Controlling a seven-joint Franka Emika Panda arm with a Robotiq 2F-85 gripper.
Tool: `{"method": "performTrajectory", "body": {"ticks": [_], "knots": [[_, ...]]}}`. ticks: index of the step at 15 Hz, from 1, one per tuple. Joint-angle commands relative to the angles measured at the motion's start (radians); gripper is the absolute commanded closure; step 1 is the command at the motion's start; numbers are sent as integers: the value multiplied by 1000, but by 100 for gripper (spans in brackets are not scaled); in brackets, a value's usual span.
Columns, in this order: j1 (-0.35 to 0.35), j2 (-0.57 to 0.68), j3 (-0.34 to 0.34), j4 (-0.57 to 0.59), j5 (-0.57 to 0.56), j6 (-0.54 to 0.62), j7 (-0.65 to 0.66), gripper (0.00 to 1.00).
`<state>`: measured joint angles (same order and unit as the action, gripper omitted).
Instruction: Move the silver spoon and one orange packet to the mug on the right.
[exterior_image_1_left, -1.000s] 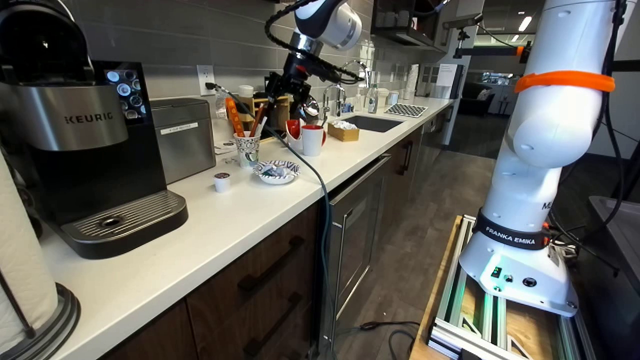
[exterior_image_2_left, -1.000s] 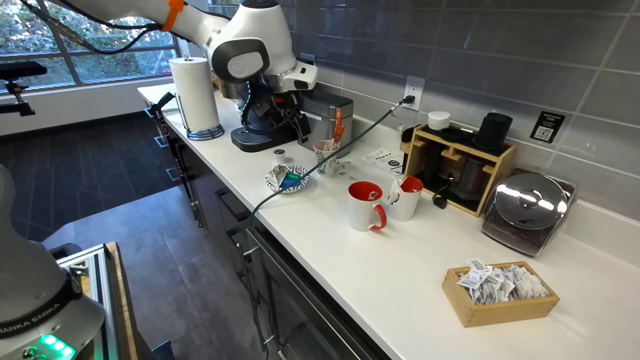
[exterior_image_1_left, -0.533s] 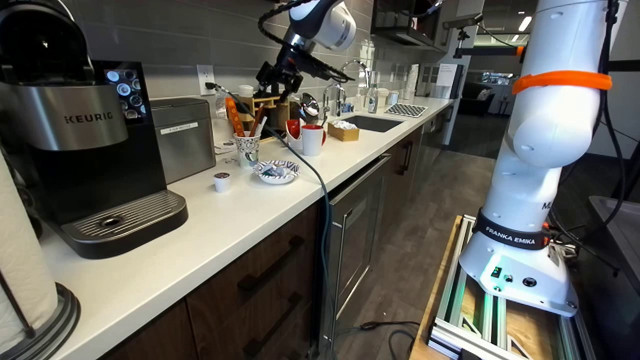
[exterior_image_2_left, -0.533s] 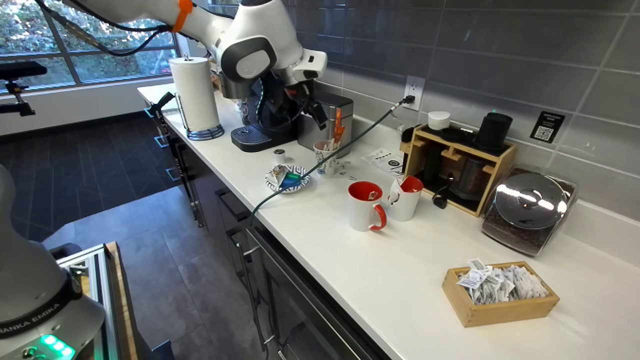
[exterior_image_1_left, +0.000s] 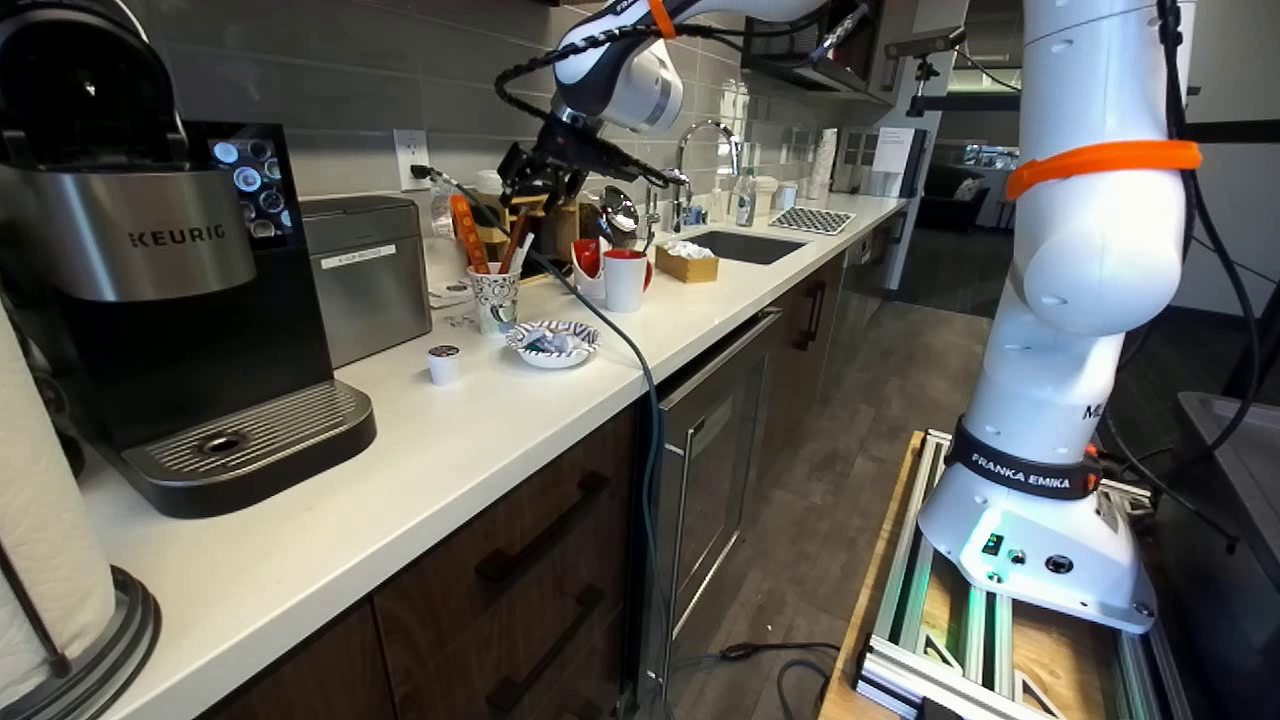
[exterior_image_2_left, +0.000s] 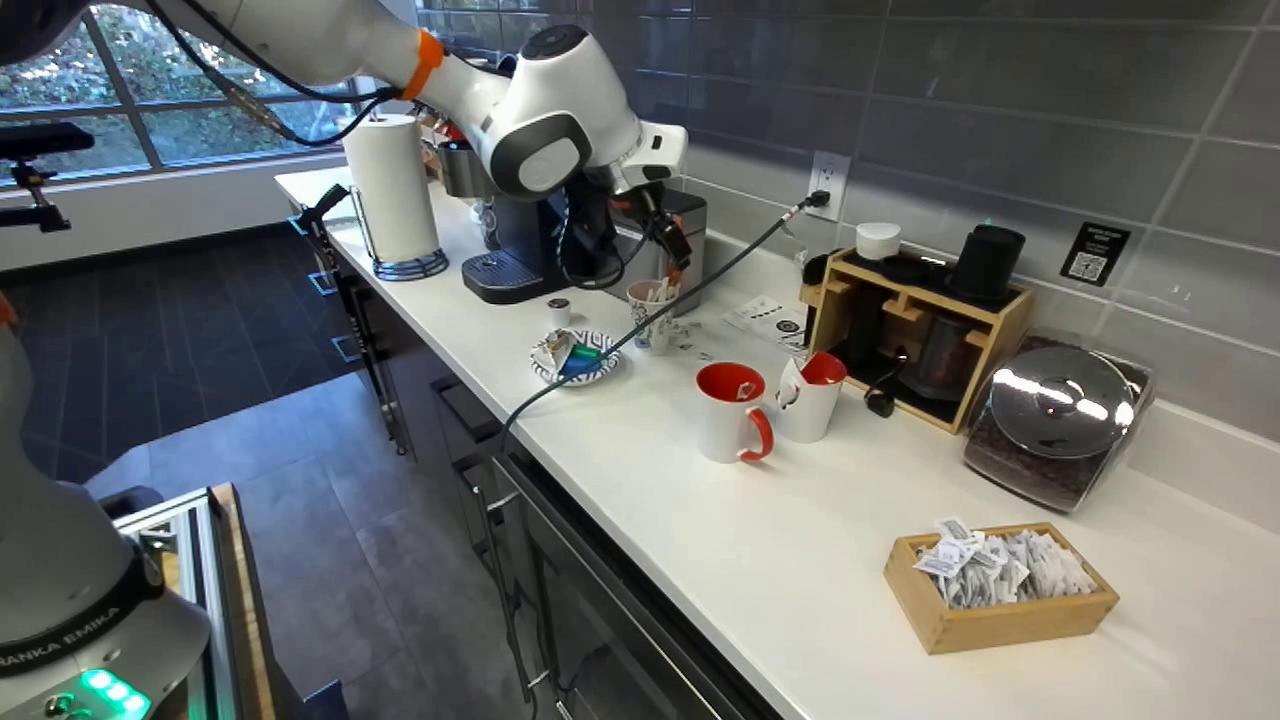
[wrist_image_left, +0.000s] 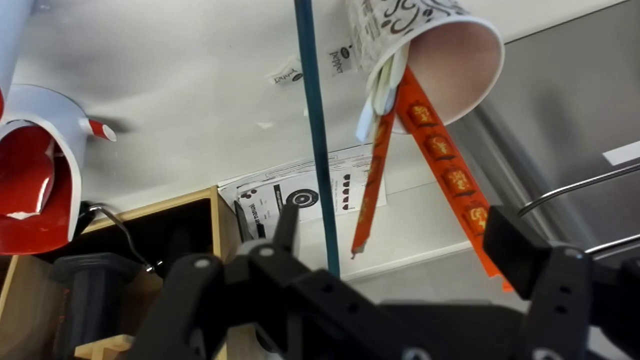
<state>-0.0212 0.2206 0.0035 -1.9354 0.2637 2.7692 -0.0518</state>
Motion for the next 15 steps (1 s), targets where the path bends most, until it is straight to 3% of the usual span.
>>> {"method": "performTrajectory", "body": {"ticks": [1, 9, 15], "knots": [[-26, 44, 23, 44, 31, 14, 10, 37], [-37, 54, 43, 68, 39, 13, 13, 99], [-24, -22, 41, 40, 27, 4, 61, 98]]}}
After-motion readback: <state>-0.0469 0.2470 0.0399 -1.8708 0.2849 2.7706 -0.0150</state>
